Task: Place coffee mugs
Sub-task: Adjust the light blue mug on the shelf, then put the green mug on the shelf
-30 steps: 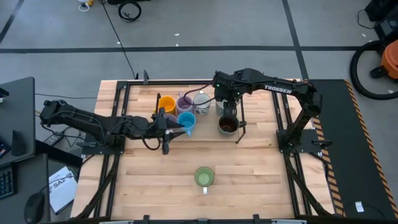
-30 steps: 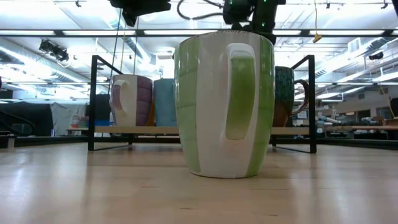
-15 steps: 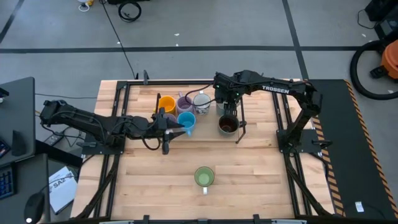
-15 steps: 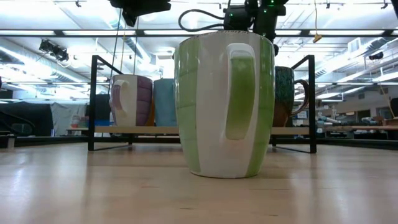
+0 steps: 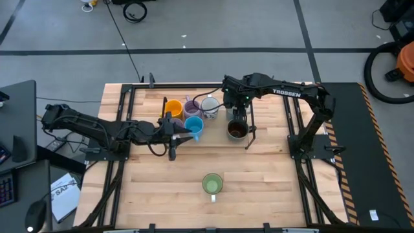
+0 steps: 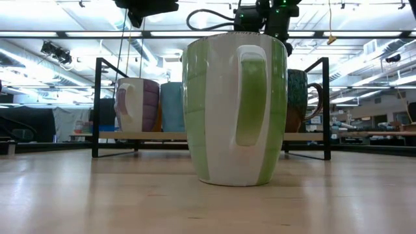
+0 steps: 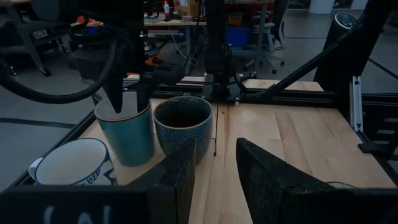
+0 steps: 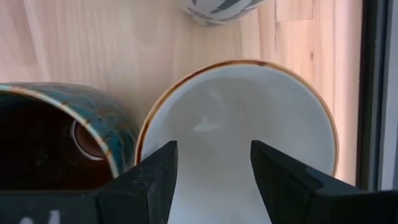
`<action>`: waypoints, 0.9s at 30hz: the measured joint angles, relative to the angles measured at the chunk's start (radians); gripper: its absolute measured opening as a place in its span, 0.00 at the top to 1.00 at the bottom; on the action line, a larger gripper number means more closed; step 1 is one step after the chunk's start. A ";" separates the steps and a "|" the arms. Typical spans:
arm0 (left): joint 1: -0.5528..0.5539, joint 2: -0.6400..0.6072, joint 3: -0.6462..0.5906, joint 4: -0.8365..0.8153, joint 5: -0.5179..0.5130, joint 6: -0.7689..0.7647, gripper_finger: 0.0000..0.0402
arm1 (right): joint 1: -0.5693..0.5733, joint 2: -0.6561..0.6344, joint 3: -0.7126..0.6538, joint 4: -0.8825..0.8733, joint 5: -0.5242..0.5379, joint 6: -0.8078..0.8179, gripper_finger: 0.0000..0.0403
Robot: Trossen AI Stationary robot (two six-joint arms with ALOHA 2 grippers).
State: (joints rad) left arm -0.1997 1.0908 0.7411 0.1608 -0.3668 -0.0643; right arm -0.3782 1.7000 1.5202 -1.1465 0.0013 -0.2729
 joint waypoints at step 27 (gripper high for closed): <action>0.000 0.000 0.000 0.000 0.000 0.000 0.69 | 0.014 0.000 0.110 -0.106 0.054 0.015 0.43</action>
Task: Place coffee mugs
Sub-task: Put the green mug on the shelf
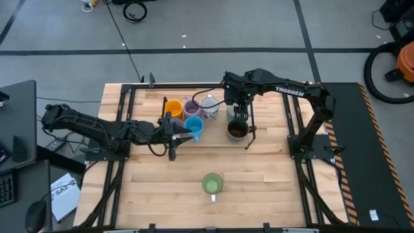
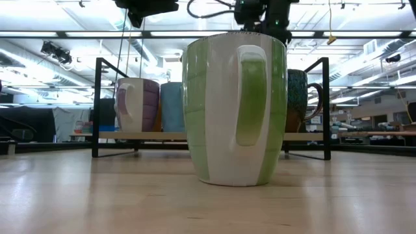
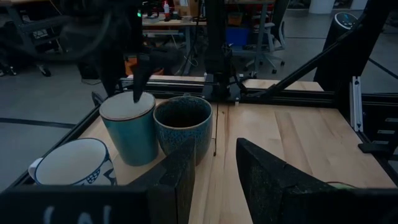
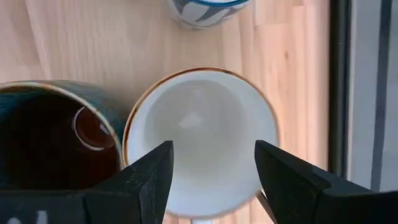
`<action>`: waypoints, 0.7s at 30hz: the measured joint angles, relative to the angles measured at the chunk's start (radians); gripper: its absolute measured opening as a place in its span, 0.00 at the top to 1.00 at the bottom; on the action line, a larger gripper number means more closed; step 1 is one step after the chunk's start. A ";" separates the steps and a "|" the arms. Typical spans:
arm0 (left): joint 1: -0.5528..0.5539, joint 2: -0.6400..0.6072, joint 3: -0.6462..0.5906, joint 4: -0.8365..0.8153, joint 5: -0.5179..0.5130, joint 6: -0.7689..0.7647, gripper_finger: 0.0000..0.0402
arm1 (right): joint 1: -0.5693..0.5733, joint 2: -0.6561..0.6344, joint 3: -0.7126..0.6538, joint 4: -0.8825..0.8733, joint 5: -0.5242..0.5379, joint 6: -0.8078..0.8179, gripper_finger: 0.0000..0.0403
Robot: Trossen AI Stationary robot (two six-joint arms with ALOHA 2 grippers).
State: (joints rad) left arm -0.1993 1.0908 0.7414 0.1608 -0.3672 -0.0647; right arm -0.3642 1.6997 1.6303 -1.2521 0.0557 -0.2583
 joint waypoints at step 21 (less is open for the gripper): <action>-0.002 0.000 0.000 -0.152 0.020 -0.150 0.69 | 0.438 -0.001 0.050 0.216 -0.105 0.214 0.43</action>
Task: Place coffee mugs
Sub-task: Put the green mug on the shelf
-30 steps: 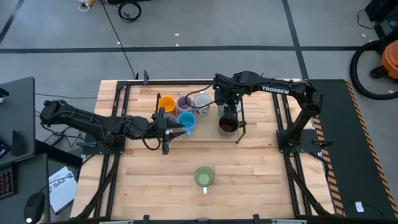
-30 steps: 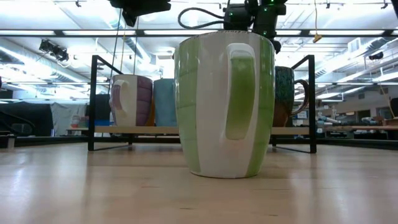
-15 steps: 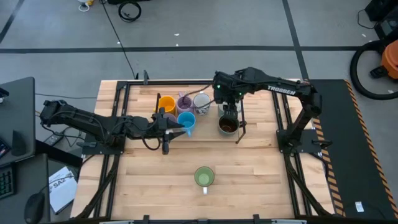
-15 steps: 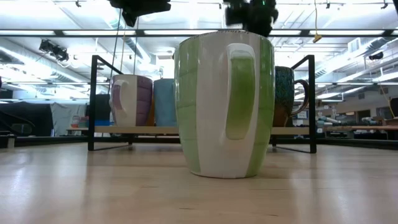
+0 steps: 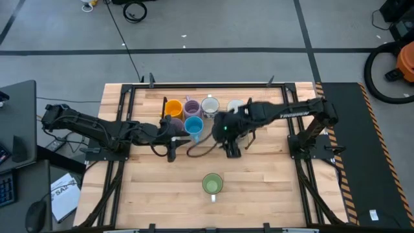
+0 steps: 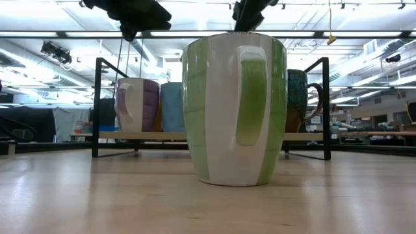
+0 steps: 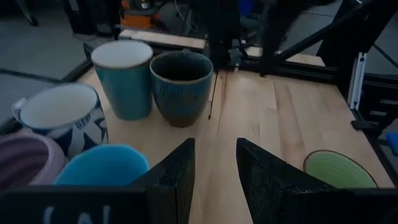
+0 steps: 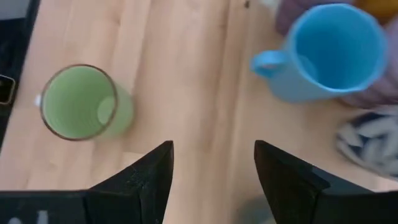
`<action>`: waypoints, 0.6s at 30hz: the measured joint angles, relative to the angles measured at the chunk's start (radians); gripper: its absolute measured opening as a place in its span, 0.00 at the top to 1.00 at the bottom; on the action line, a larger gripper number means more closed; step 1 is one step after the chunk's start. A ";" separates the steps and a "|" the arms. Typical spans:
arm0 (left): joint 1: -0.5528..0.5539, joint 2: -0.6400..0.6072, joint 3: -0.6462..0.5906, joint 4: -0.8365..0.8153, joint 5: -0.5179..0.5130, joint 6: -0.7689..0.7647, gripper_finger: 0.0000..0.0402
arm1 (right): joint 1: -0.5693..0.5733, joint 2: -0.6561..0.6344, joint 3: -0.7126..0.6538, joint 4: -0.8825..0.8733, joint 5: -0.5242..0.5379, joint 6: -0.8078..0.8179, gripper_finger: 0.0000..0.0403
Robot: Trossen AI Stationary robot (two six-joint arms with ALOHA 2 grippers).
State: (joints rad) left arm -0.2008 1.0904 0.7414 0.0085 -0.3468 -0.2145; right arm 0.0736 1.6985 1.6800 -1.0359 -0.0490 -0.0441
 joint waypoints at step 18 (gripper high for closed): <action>0.001 -0.044 0.002 0.000 0.002 -0.004 0.69 | 0.165 0.103 -0.056 0.157 -0.023 0.218 0.43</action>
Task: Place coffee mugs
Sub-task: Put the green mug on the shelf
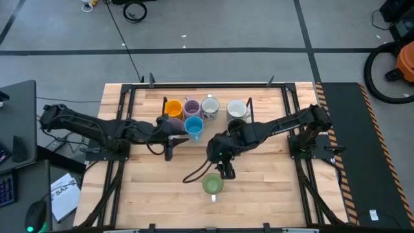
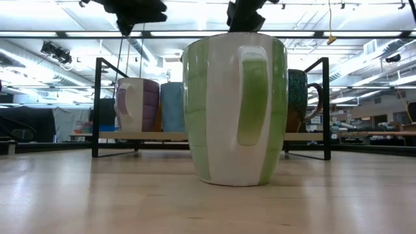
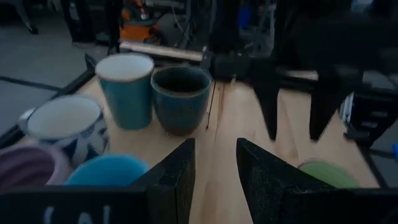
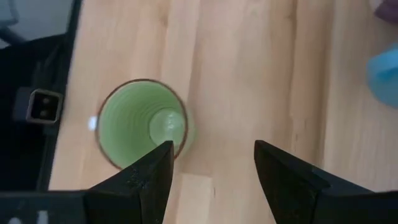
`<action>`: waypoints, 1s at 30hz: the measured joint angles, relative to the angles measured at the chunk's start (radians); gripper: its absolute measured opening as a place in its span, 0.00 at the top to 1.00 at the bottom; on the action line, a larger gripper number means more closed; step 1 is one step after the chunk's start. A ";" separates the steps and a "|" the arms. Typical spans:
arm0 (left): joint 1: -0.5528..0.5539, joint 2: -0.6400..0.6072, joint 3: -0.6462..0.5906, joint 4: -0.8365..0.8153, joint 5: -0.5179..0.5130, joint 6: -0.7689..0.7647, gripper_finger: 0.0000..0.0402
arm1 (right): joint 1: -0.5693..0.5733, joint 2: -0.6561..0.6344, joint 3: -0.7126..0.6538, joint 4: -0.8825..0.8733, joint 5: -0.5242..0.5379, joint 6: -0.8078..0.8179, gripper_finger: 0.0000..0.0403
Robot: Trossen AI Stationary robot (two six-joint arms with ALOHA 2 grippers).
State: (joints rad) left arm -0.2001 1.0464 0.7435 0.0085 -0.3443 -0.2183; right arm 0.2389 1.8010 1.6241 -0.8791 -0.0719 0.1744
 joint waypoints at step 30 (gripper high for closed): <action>-0.018 -0.147 -0.002 -0.066 -0.015 0.002 0.69 | 0.088 0.198 0.013 0.061 0.074 0.108 0.44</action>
State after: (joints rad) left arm -0.2180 0.8993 0.7414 -0.0577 -0.3590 -0.2159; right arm 0.3267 1.9988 1.6370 -0.8181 0.0025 0.2827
